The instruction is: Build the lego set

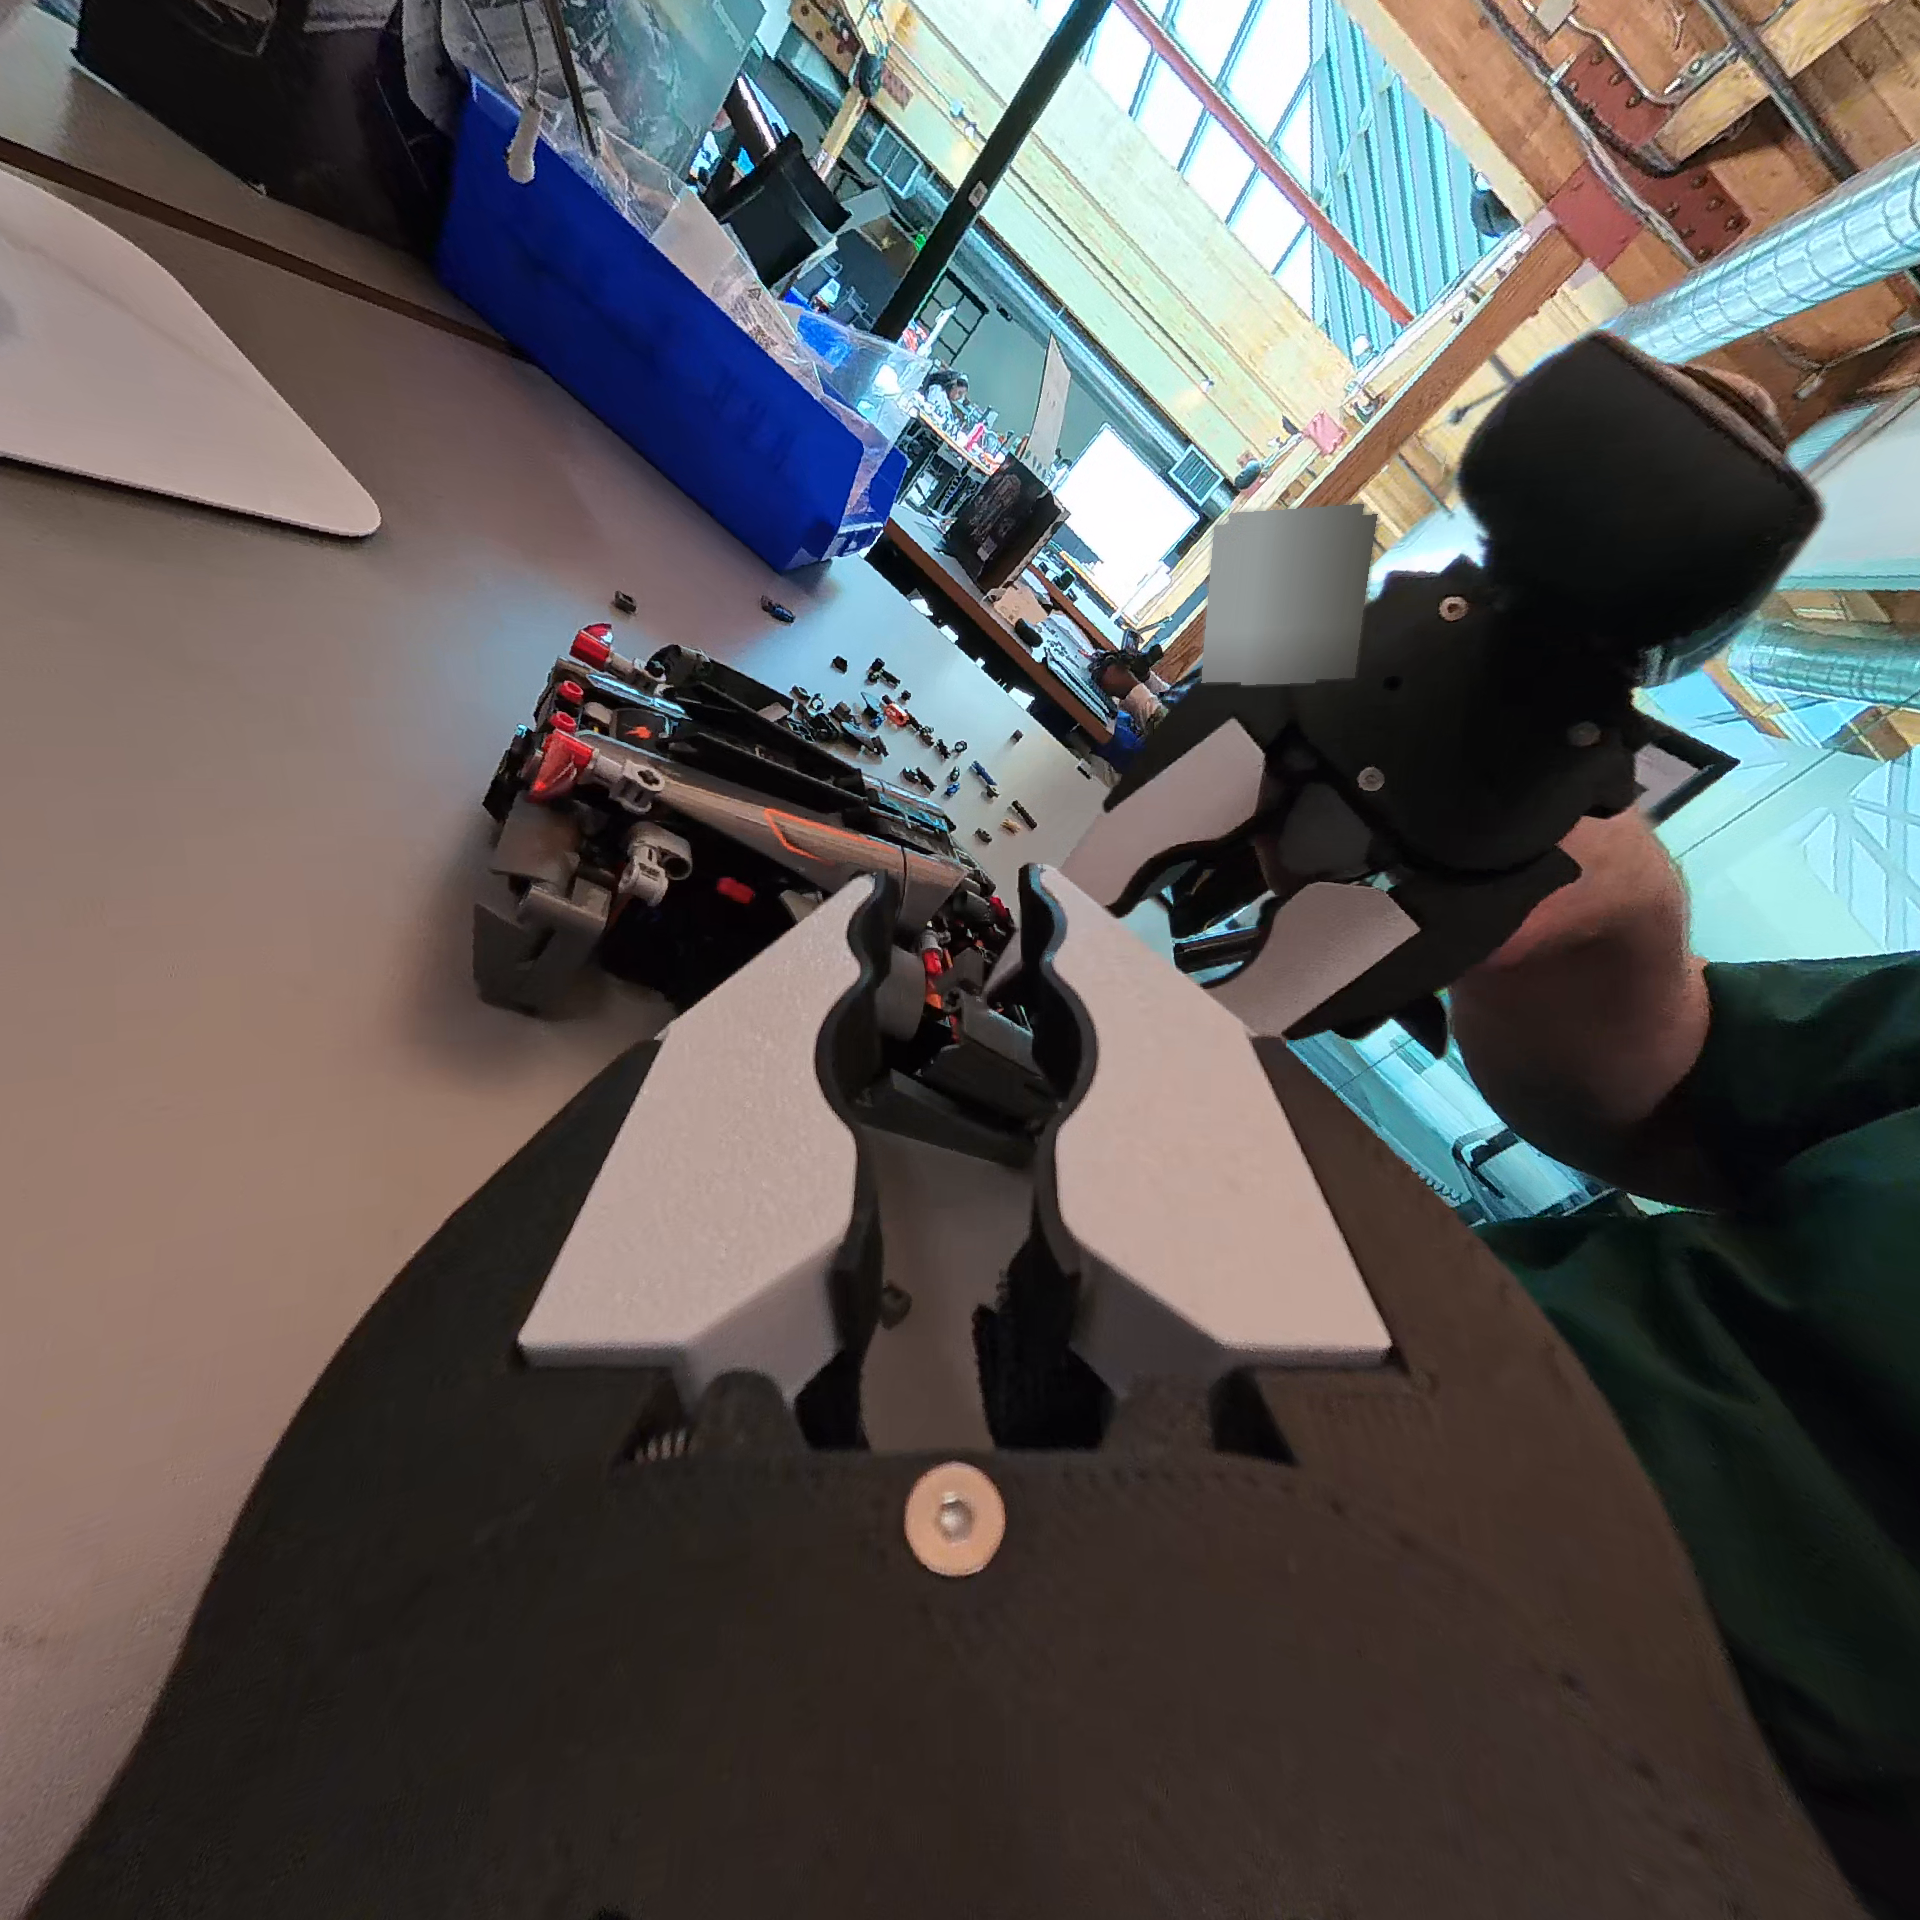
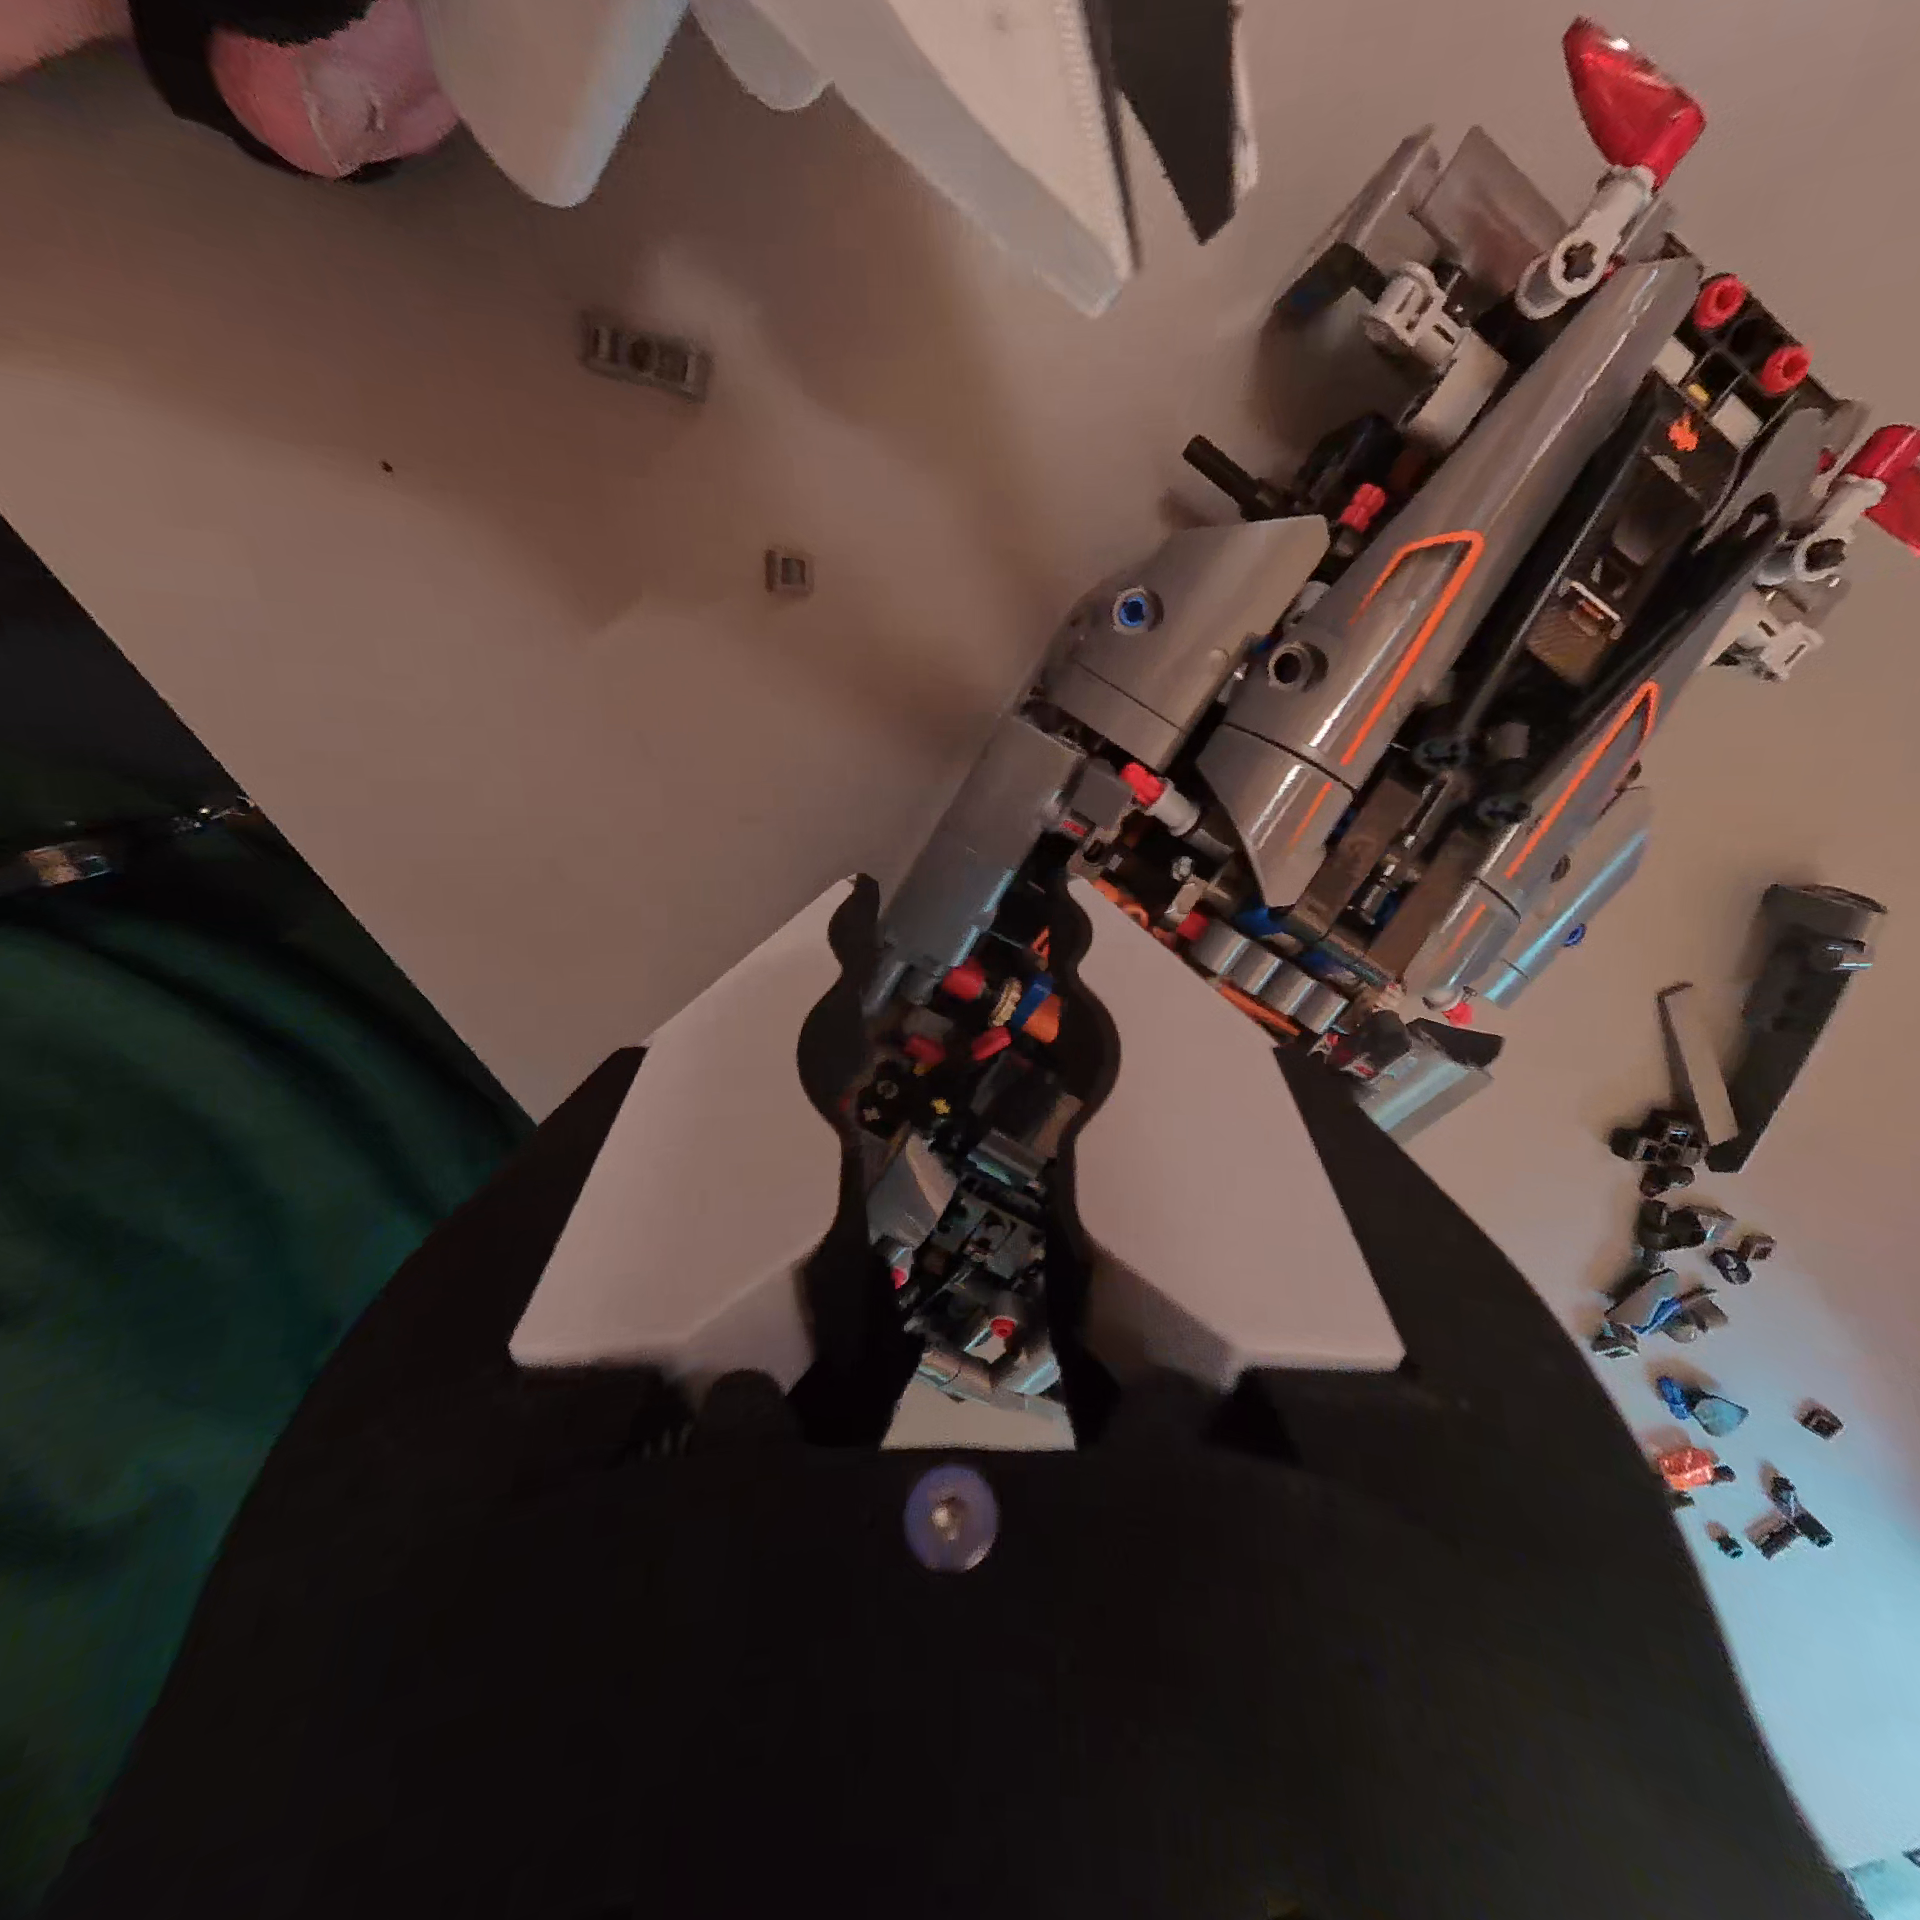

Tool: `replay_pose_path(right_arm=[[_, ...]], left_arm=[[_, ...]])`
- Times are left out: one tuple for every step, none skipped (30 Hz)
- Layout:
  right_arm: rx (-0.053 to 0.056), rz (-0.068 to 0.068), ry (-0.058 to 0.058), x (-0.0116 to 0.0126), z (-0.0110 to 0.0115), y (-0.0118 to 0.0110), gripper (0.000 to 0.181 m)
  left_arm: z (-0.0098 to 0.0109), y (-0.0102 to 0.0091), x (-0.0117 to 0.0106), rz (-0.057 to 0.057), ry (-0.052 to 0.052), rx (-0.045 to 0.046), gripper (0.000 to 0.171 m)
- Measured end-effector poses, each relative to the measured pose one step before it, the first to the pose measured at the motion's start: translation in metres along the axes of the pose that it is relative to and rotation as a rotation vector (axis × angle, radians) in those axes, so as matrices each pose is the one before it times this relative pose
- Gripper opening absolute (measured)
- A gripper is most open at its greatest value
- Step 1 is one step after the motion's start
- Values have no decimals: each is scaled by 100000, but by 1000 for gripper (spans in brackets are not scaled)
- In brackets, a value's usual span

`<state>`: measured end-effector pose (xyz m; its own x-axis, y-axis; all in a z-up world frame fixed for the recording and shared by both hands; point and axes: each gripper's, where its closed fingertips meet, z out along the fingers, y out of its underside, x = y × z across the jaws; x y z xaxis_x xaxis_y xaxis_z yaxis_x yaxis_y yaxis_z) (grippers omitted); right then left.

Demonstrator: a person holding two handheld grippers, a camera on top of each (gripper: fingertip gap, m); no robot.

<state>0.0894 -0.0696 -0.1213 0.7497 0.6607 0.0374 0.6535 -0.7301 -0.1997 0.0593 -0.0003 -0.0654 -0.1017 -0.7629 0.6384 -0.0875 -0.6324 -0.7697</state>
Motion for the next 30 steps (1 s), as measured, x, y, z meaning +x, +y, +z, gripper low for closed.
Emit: replay_pose_path(right_arm=[[-296, -627, 344, -297, -15, -63, 31], [1007, -749, 2029, -59, 72, -255, 29], [-769, -894, 3425, 226, 222, 15, 27], [-438, -313, 2235, 157, 277, 2, 24], [495, 585, 1683, 186, 255, -105, 21], [163, -19, 1231, 107, 223, 1, 19], [122, -155, 669, 11, 56, -16, 19], [-230, -86, 423, 6, -11, 8, 19], [-259, -280, 328, -17, 43, 25, 19], [-529, -210, 348, 4, 5, 21, 19], [-513, -190, 498, -7, 13, 7, 18], [-318, -146, 271, -11, 23, 20, 18], [-286, 374, -484, 38, 5, 29, 18], [107, 1889, -1531, 19, 56, -3, 18], [646, 1933, -2010, 13, 30, -8, 18], [834, 2458, -2449, -4, 16, 31, 18], [863, 2600, -2183, -14, 49, 35, 18], [857, 1102, -1114, -15, 27, 2, 18], [910, -636, -267, -43, -108, -19, 18], [1609, -246, -670, -170, -318, -4, 20], [3690, 859, -1687, -363, -610, -174, 28], [6120, 1353, 829, -22, -956, -371, 33], [4602, 998, 2555, 273, -1096, 8, 32], [1305, 907, 3046, 472, -1023, 641, 34], [-435, 1564, 2855, 570, -901, 1055, 42], [283, 2268, 1756, 487, -804, 1157, 49], [112, 3158, -267, 235, -659, 1331, 54], [-411, 3865, -1548, 52, -402, 1449, 66], [176, 4339, 258, 296, -179, 1385, 75], [896, 3533, 644, 256, 20, 1293, 77]], left_arm=[[-13, -28, 12, 39, -3, 102, 22], [1, 0, 8, 152, -64, -20, 22], [7, 15, -14, 175, -163, -79, 22], [-2, 14, 2, 105, -85, -67, 22], [-6, -6, 2, 33, 21, 49, 22], [-19, -18, -1, 86, -85, 139, 22], [-19, -25, -1, 123, -114, 129, 21], [-14, -11, -2, 31, -13, 89, 22], [-6, -24, -5, -69, 35, 86, 22], [-1, -15, 16, 30, 25, 103, 22], [-17, -11, 6, 137, -45, 23, 22], [4, 20, -11, 72, -91, -103, 22], [2, 33, 15, 18, 16, -151, 22], [-2, 22, 5, 159, -95, -76, 22], [-5, 10, -35, 152, -273, -82, 22], [3, 22, -32, 2, -173, -104, 22], [5, 19, -6, 36, -72, -94, 22], [17, 51, 13, 195, -52, -258, 22], [17, 78, -28, 455, -467, -440, 22], [14, 80, -58, 809, -822, -392, 22], [18, 46, 24, 959, -396, -335, 23], [17, 16, 26, 1204, -514, -215, 25], [12, 52, -172, 1403, -1739, -387, 26], [42, 107, -206, 1290, -1854, -878, 28], [71, 79, 14, 779, -427, -507, 29], [116, 87, 14, 573, -222, -561, 31], [136, 172, -205, 952, -1444, -1447, 34], [152, 275, -200, 720, -1277, -2293, 37], [225, 301, -9, 134, -603, -2853, 40], [202, -25, 89, 1195, -1180, -1228, 43]])
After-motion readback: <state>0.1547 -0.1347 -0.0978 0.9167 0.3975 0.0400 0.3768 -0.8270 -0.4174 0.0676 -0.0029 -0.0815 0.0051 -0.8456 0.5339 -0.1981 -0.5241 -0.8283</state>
